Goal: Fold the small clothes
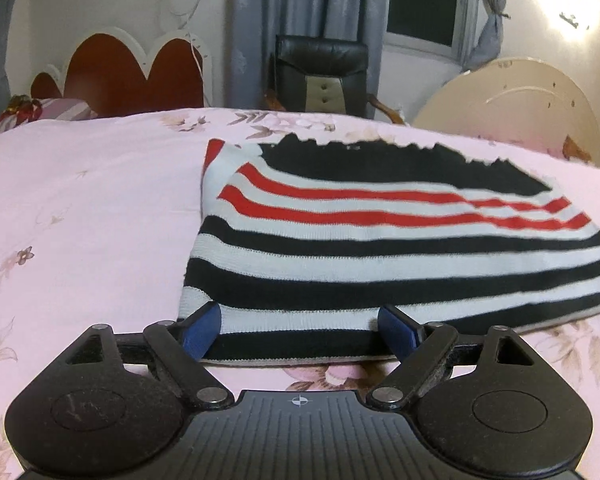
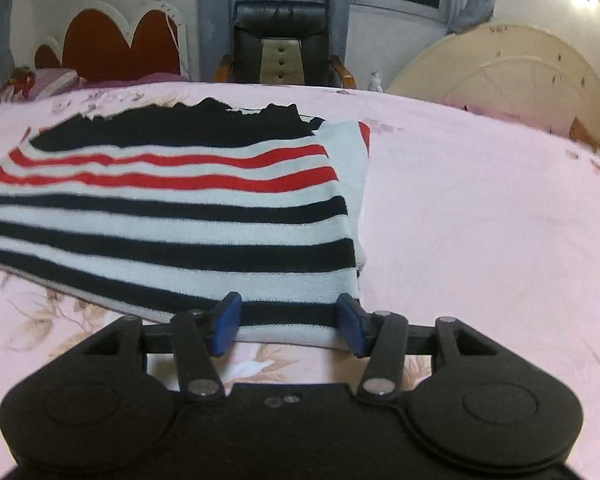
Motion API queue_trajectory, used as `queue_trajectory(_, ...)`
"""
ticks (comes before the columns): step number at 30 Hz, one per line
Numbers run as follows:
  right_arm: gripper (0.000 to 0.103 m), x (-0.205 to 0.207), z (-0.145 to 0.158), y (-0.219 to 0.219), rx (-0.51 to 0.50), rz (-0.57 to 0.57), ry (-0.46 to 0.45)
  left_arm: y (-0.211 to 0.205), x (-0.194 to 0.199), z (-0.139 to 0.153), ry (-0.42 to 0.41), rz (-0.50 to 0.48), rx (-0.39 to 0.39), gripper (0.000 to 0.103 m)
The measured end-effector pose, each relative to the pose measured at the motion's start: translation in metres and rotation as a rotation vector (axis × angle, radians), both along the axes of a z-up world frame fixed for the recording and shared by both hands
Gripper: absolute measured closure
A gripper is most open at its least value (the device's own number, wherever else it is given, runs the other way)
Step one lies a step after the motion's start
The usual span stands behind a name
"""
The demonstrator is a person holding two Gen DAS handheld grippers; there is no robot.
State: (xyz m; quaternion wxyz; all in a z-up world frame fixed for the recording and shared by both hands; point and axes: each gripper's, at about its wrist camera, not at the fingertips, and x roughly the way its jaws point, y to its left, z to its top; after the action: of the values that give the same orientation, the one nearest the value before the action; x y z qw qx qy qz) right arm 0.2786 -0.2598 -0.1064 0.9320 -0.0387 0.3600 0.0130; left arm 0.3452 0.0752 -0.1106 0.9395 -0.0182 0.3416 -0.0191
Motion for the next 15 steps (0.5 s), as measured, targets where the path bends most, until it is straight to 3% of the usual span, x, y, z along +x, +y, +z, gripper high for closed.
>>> queue_trajectory(4,0.055,0.003,-0.007,-0.010,0.032,-0.010,-0.002,-0.002,0.005,-0.008,0.023,-0.016,0.009,0.017)
queue_trajectory(9,0.054,0.007,-0.005,-0.005,-0.004,0.005,0.005,0.000,0.006,0.000,0.036,-0.011,-0.010,0.015)
queue_trajectory(15,0.057,0.016,0.022,-0.005,0.047,0.003,-0.055,0.002,0.022,0.022,-0.047,-0.020,-0.043,0.015)
